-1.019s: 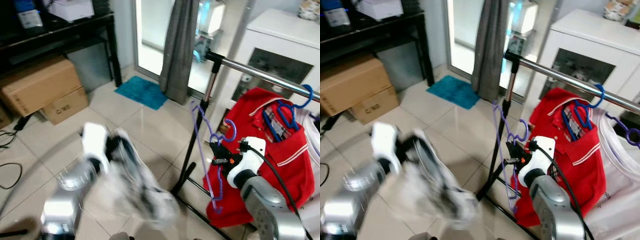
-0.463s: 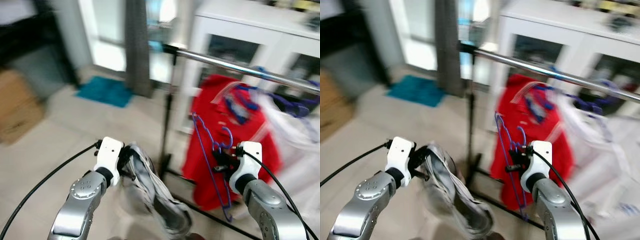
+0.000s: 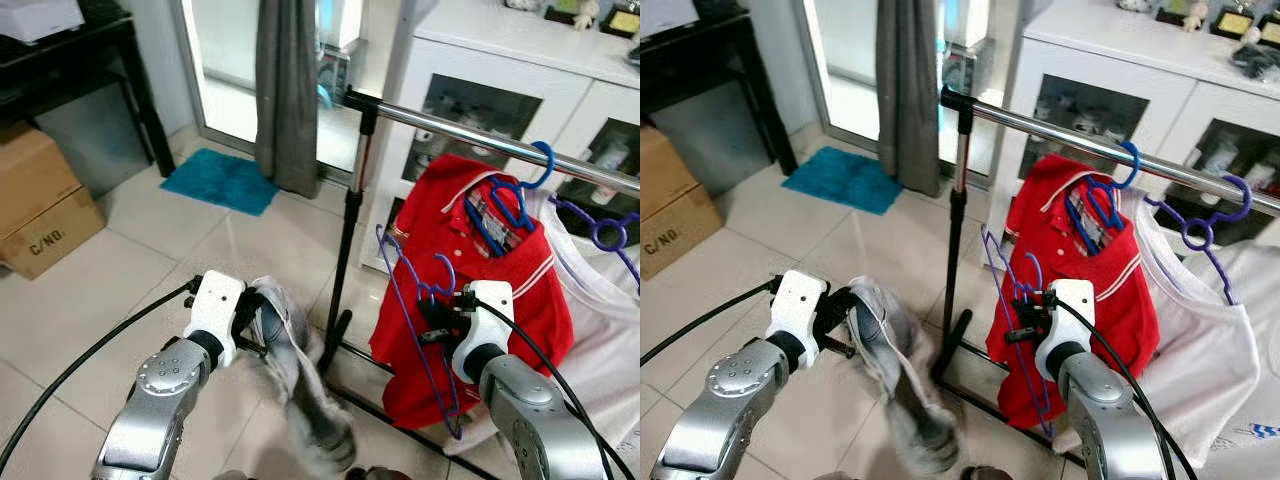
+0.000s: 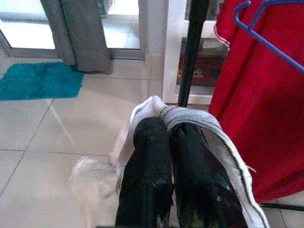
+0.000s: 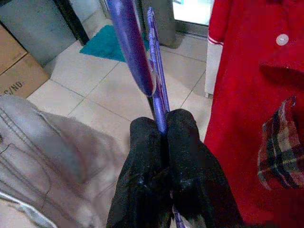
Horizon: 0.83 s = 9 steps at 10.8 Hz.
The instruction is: Hang hanger
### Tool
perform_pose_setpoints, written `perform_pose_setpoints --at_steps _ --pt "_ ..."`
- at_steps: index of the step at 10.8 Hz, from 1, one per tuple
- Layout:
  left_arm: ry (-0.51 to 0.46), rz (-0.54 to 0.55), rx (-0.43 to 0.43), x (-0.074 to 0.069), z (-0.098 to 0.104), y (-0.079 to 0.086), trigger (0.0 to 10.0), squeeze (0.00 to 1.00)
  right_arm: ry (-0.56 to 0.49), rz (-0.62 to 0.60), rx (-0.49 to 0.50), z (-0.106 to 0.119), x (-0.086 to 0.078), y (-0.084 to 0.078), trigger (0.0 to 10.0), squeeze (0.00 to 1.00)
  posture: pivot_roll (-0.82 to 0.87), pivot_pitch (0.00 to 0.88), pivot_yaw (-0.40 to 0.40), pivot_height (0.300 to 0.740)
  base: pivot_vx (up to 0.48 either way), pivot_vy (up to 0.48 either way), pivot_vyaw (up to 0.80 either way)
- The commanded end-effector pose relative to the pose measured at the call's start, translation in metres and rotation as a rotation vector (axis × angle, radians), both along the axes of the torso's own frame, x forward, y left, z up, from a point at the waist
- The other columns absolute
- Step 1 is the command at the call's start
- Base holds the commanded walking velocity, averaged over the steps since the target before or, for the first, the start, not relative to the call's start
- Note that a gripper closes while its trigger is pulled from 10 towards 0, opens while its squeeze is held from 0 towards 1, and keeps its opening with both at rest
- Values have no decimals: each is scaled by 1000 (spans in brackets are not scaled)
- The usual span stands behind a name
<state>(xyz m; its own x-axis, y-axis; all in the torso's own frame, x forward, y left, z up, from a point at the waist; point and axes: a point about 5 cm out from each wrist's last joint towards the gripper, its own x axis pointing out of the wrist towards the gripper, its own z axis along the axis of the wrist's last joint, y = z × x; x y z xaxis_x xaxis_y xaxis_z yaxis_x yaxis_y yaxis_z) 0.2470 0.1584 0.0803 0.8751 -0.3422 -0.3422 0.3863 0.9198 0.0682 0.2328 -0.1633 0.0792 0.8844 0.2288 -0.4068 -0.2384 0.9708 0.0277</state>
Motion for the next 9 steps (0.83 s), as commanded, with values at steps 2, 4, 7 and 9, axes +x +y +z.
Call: perform_pose_setpoints --at_steps 2,4,7,9 --pt "-49 -23 -5 8 11 -5 10000 0 5 -27 6 1 -1 -3 10000 0 -3 15 -13 740 0 0 0" --pt "-49 -30 -9 10 11 -7 10000 0 3 -32 8 1 0 -2 10000 0 -2 15 -6 740 -124 0 0" --pt "-45 -35 -5 11 11 -5 10000 0 3 -35 8 1 1 -2 10000 0 0 13 -7 740 -249 0 0" --pt "-47 -35 -3 12 12 -6 10000 0 3 -32 4 2 2 -2 10000 0 2 8 -13 740 -251 0 0"
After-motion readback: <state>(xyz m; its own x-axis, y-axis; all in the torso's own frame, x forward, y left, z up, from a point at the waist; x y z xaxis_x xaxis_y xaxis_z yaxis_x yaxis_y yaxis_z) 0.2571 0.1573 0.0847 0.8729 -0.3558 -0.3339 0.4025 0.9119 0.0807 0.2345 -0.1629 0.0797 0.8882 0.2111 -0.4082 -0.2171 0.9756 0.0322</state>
